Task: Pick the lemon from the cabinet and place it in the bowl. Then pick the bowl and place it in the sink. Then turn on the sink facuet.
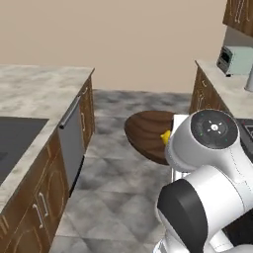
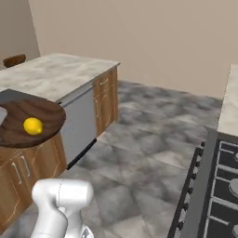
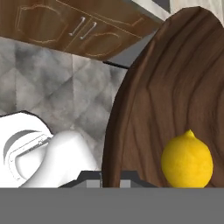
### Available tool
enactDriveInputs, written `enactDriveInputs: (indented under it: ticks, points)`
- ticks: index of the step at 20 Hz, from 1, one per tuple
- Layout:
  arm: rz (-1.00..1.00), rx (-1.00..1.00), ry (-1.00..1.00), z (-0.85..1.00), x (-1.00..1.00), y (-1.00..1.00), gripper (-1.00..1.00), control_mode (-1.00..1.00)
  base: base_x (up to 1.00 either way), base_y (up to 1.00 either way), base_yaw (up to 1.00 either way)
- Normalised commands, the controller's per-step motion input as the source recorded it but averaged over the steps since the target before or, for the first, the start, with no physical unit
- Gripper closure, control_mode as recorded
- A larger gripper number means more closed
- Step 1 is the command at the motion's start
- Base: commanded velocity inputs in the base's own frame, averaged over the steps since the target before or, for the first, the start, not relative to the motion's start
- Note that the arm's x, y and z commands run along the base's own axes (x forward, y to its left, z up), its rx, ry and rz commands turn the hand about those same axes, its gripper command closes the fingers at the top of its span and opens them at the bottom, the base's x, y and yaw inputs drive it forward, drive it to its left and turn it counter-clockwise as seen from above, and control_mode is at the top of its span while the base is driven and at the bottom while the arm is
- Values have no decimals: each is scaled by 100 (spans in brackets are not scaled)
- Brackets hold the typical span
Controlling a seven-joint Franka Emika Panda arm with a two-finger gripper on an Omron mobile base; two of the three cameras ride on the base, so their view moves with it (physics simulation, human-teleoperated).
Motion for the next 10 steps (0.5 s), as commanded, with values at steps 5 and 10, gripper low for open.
enactDriveInputs:
  ticks: [5,10]
  points:
    - [0,0,0,0,0,0,100,100,90,8,59]
    - [0,0,0,0,0,0,100,100,61,20,74]
